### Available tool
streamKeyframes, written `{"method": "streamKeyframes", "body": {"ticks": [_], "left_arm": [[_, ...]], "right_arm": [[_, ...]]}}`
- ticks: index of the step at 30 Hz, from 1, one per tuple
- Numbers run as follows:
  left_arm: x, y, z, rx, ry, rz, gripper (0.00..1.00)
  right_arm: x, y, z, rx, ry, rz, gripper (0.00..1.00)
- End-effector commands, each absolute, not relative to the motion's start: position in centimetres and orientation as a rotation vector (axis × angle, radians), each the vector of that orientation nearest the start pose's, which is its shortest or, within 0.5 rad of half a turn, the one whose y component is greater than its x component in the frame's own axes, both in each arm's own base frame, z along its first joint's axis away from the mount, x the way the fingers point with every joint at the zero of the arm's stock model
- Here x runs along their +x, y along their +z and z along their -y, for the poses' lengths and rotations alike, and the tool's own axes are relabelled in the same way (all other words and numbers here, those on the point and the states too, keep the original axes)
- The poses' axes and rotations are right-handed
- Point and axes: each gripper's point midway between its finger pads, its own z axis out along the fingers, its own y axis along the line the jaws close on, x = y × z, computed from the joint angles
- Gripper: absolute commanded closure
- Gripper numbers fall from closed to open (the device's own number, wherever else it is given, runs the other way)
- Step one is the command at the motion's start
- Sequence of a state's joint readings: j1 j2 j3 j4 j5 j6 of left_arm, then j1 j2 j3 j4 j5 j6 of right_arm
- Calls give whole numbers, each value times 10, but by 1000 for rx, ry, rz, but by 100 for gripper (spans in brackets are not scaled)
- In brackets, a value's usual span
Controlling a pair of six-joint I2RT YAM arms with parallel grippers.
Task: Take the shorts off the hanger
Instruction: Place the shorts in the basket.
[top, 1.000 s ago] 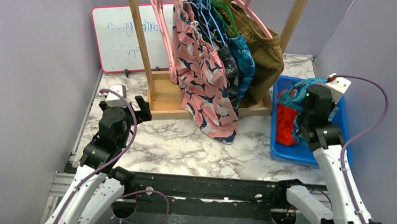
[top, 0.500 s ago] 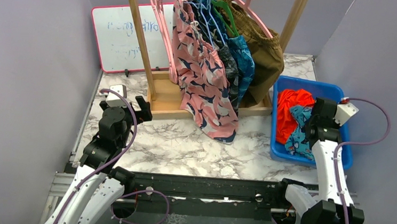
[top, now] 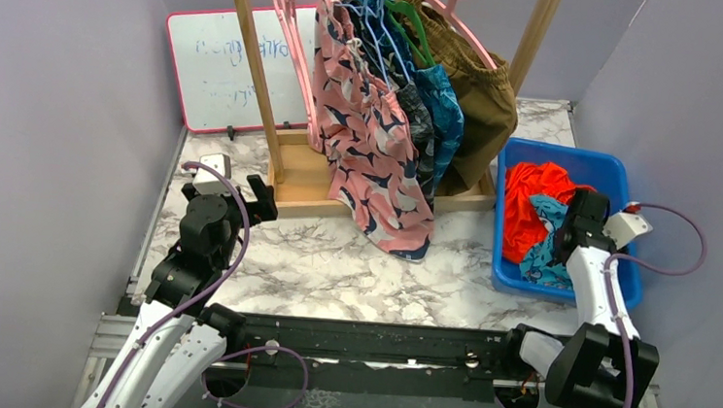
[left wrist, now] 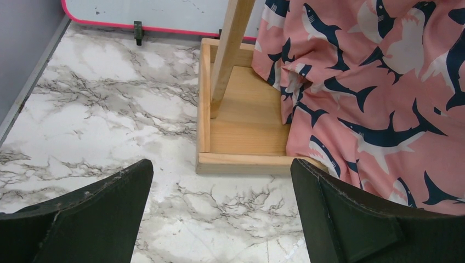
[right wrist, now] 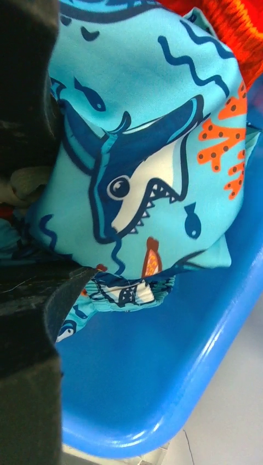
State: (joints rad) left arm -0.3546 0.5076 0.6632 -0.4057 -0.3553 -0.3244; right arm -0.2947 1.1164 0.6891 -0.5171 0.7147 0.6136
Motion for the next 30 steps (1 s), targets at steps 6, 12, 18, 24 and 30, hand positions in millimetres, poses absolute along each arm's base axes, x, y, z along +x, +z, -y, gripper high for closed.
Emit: {"method": "streamKeyframes", "body": {"ticks": [6, 12, 18, 24, 30], "left_arm": [[251, 242, 43, -209, -177, -1780, 1], [252, 242, 44, -207, -179, -1784, 1], [252, 241, 44, -207, -177, -1786, 1], [252, 241, 46, -198, -187, -1786, 1], [250, 244, 44, -204, -186, -1774, 1]], "right_arm": [[224, 210, 168, 1222, -586, -1698, 37], [252, 244, 137, 1010, -333, -1754, 35], [282, 204, 135, 928, -309, -1866, 41], [274, 123, 176, 1120, -650, -2039, 41], [265, 38, 167, 1208, -614, -2227, 39]]}}
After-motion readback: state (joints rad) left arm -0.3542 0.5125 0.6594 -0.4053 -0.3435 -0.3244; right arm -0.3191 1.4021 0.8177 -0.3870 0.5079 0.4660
